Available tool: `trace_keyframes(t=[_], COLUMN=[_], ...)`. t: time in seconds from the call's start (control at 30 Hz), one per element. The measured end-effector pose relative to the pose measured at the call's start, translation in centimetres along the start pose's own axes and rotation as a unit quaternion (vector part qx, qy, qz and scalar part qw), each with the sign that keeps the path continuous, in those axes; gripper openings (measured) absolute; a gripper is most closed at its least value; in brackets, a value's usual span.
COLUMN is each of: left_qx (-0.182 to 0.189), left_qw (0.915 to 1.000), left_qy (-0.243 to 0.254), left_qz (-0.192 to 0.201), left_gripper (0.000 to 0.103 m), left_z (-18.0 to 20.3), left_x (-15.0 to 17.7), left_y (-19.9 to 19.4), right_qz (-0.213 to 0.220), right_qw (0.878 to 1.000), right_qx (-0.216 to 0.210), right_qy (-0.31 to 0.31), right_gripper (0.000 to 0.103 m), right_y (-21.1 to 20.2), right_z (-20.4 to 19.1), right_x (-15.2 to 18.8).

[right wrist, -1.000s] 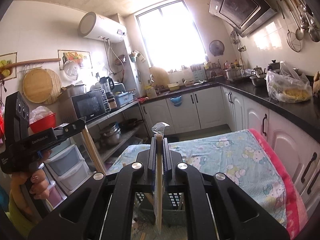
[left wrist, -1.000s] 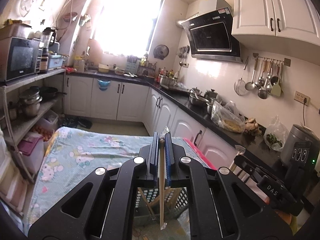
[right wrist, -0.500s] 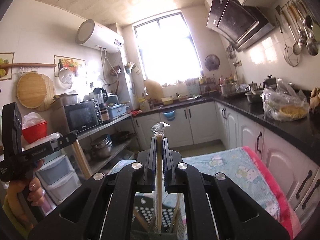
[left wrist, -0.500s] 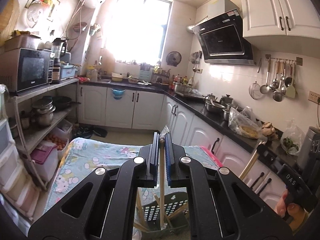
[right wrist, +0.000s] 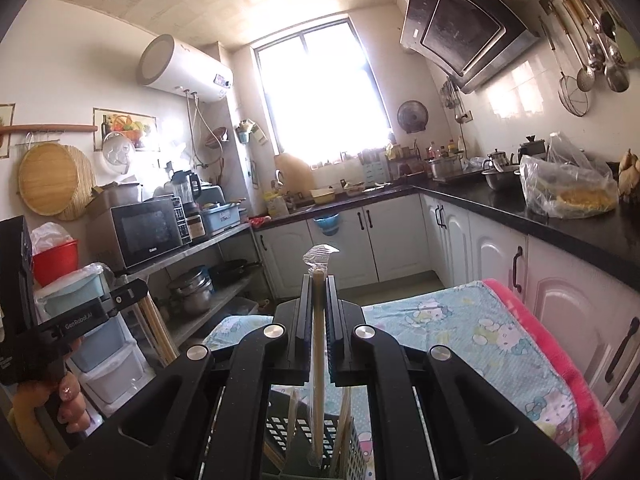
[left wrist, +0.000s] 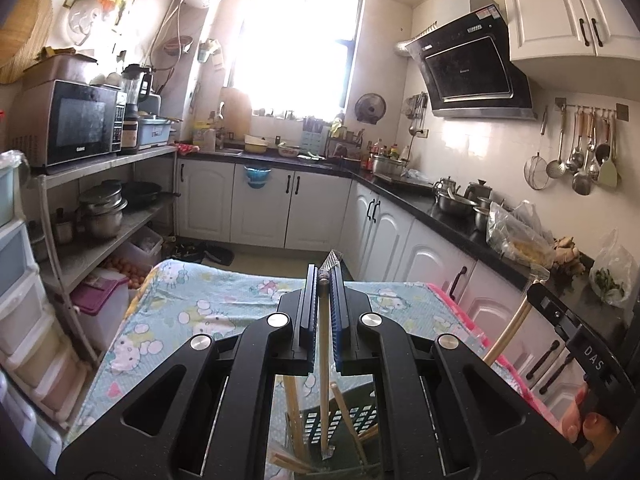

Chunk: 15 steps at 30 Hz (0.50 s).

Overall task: Organize utensils
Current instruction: 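Lower both held chopsticks down into the caddy slots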

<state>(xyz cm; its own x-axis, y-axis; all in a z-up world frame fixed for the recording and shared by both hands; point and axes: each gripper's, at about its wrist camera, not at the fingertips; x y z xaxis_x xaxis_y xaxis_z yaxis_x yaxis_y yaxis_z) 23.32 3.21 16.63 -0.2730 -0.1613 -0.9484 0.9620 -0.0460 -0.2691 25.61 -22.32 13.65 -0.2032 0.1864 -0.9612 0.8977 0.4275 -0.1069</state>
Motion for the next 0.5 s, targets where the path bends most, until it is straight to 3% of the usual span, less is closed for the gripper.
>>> trace_keyframes(t=[0.5], left_qx=[0.013], left_qw=[0.9991], left_qy=[0.0], left_qz=[-0.04], left_gripper=[0.003], left_z=[-0.1], left_x=[3.3], left_y=[2.1], right_qz=[-0.015], right_qw=[1.0], right_qx=[0.0], right_qy=[0.009], right_gripper=[0.006], right_y=[2.1], right_z=[0.2], right_x=[3.7])
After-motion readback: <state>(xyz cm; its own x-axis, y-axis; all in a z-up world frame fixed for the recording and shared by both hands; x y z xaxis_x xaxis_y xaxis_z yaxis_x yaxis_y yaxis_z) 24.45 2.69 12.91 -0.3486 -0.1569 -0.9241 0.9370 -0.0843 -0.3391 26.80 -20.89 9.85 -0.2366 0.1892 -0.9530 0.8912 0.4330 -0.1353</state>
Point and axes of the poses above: each gripper's, at about its wrist camera, not at the fingertips, and y roughly the way its jaws point, z to its right, x to its underside, and after that the axes turned 1 degree about z, right-handed
